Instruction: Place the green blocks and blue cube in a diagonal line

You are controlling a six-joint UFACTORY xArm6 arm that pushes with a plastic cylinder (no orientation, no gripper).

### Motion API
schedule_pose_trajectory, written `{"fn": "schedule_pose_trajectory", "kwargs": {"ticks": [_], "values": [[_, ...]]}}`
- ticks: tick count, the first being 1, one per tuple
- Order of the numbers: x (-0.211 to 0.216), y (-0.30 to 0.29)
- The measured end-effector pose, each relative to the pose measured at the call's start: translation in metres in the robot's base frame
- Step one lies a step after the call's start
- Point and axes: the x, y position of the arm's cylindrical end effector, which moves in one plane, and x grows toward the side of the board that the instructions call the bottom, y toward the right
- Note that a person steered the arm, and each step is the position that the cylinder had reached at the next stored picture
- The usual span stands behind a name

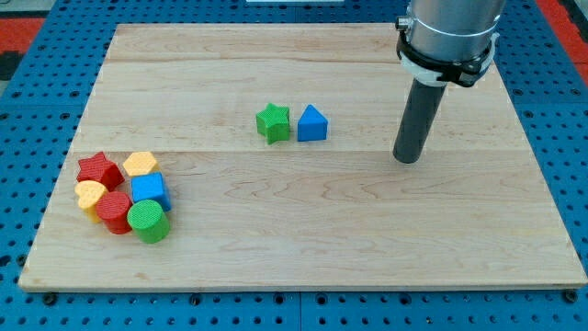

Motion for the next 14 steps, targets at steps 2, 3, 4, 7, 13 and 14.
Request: {"fn": "schedule_pose_trajectory", "kwargs": {"ticks": [2, 3, 4, 7, 13, 14], "values": [[0.001, 0.004], [-0.027, -0.017], [-0.072, -0.015], [-0.098, -0.085], [-0.046, -0.159], [-0.061, -0.158]]}}
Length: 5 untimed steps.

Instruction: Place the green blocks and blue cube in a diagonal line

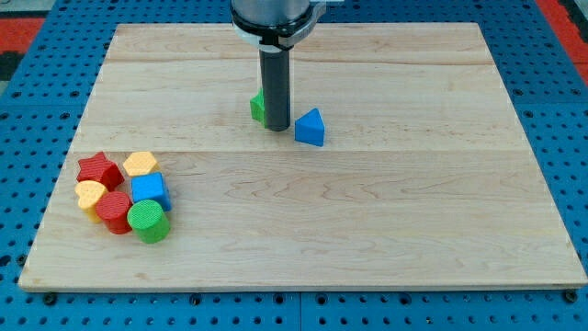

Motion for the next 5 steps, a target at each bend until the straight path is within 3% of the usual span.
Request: {"fn": "schedule_pose_trajectory", "kwargs": {"ticks": [2, 4, 5], "values": [[0.029, 0.045], [0.016, -0.041], [0.005, -0.033]]}}
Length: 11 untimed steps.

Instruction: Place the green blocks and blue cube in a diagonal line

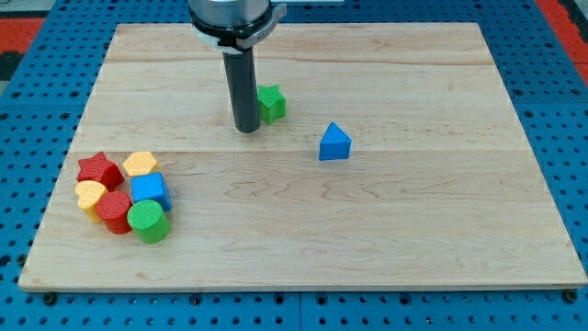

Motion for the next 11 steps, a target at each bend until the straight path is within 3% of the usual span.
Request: {"fn": "schedule_pose_trajectory", "kwargs": {"ticks": [1, 5, 6, 7, 8, 9, 11], "values": [[-0.014, 0.044], [0.217, -0.091], [0.202, -0.176], [0.184, -0.175], [0.177, -0.072], [0.161, -0.042], [0.162, -0.1]]}}
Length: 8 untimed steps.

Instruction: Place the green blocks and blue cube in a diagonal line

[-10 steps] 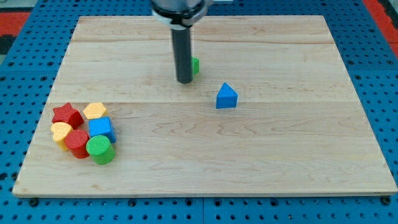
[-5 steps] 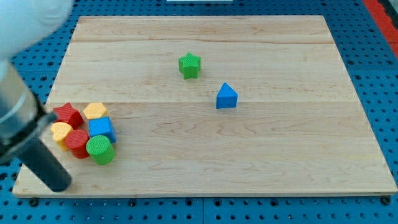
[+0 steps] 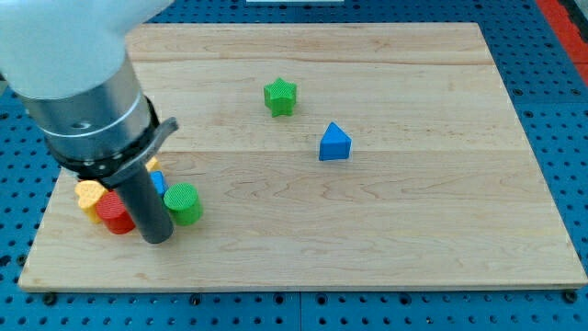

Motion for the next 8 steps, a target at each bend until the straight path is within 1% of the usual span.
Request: {"fn": "schedule_pose_trajectory", "kwargs": {"ticks": [1, 2, 3, 4, 5, 6, 7, 8], "values": [[-0.018, 0.0], [-0.031, 0.058], [-0.031, 0.15], [-0.027, 0.116], [-0.027, 0.045], [-0.048, 0.063], [-0.061, 0.099], [-0.065, 0.112]]}}
